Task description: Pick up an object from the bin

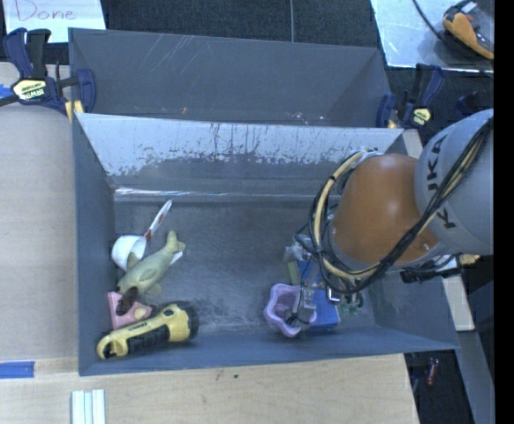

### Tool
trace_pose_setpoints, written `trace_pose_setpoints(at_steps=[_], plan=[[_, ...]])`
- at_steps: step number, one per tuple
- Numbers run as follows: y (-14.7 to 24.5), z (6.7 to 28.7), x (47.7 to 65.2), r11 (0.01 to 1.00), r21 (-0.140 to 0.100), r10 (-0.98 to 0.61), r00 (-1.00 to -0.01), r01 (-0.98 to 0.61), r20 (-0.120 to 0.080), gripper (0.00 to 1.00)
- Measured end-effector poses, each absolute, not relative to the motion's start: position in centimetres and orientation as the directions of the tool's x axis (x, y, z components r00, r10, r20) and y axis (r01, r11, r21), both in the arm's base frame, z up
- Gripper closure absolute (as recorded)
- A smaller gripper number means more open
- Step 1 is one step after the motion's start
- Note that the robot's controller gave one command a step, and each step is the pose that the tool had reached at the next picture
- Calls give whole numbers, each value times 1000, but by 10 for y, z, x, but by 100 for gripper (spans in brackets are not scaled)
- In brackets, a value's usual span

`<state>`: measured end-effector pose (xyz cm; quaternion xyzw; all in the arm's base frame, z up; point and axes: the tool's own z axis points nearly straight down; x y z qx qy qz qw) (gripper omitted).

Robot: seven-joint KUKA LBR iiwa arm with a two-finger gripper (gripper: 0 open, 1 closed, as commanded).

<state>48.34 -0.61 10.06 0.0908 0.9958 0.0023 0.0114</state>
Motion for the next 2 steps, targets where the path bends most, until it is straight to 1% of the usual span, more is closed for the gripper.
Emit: trace_pose_setpoints(at_steps=[1, 2], plan=[[-10, 74, 490, 999, 4, -49, -998, -49, -37, 0], [-76, 76, 500, 985, -3, -171, -985, -171, -34, 100]])
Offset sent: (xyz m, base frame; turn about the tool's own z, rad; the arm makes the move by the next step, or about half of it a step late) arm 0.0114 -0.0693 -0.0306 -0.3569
